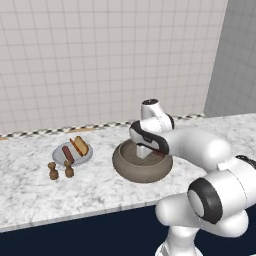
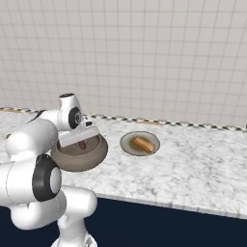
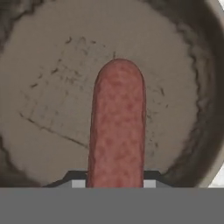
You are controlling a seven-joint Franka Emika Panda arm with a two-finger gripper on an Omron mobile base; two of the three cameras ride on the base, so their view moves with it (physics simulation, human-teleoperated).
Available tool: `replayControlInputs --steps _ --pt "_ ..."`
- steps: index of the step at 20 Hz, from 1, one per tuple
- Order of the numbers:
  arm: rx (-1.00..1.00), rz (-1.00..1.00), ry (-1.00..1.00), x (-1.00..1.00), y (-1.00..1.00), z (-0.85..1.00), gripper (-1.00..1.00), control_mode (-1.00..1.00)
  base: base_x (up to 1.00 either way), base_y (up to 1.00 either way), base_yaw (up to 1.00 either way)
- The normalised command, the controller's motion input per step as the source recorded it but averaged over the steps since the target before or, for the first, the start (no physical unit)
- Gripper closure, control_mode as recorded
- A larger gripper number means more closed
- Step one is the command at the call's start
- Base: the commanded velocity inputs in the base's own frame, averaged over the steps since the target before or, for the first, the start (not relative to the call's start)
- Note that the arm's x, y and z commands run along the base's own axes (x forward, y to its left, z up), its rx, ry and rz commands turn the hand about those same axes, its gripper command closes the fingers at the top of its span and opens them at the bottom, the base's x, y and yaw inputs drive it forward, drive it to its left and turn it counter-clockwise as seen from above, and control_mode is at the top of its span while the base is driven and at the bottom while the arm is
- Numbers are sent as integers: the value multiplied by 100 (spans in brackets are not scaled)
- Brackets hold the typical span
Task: Place one bun and one sausage from the bowl on each plate.
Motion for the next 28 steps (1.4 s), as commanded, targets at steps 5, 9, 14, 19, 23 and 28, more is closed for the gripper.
replayControlInputs --steps 5,9,14,19,23,28 --pt "-8 0 13 0 -40 72 100 -100 0 0 0" --pt "-1 0 -1 0 -96 60 100 -100 0 0 0" --pt "1 1 -6 2 -100 0 100 -100 0 0 0" --pt "5 1 -5 42 -92 -13 100 -100 0 0 0" --pt "19 10 -11 85 -63 -32 100 -100 0 0 0" --pt "4 0 1 56 -4 -58 100 -100 0 0 0"
